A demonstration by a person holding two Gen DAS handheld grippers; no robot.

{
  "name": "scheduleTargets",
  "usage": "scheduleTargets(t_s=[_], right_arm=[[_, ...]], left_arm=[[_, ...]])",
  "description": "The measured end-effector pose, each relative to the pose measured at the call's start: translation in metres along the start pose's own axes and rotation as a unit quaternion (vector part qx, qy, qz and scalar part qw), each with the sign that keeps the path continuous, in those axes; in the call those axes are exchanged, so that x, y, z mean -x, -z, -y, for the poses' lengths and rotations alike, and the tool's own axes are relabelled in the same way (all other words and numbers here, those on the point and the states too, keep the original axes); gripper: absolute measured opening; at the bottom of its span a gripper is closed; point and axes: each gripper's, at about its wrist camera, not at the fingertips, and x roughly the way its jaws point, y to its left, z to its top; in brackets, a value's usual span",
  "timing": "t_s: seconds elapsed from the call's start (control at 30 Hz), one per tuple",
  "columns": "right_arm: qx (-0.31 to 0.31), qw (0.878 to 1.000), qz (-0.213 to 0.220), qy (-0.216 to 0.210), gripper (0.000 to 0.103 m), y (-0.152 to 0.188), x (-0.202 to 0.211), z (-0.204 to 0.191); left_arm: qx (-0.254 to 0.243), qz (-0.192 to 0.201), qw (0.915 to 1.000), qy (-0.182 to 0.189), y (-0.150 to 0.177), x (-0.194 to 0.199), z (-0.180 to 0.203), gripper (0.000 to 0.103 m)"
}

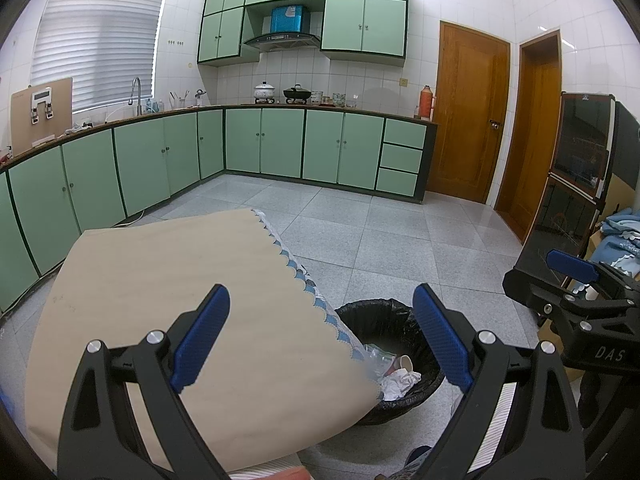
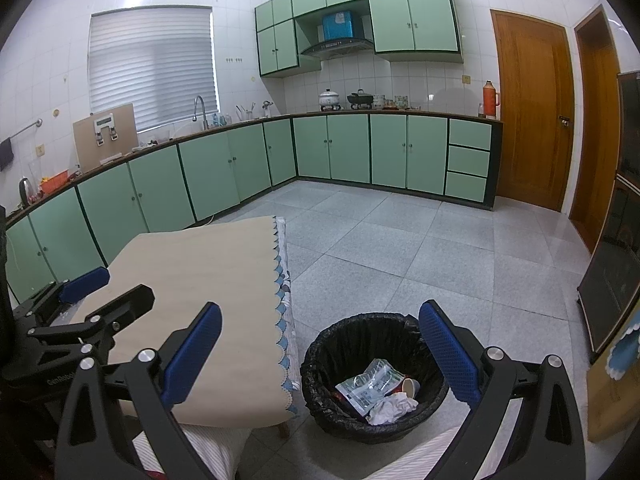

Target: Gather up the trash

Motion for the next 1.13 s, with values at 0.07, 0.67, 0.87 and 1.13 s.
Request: scheduleTargets(t_s=[0.07,0.67,0.87,1.13], right_arm=[[0.000,1.000,0.000,0.000,0.097,-0.0003,0.0000,0.0002],[-0.001,1.000,-0.002,0.001,0.097,0.0034,-0.0016,0.0015],[-0.001,1.000,-0.002,0.000,0.097,0.0038,-0.0013,0.0016],[-0.001,1.000,-0.002,0.001,0.097,0.0029,-0.0014,0.0021]], left_arm=[[0.000,0.000,1.0000,0.000,0.0003,0.0000,-0.0004,0.090],[0.001,-0.003,1.0000,0.004,0.0037,-0.0019,-0.0029,0.090],[0.002,-0.003,1.0000,0.004,0.0035,0.0000,-0.0033,0.090],[0.000,-0.007,1.0000,0.003,0.0021,0.0010,-0.0031,0.091]])
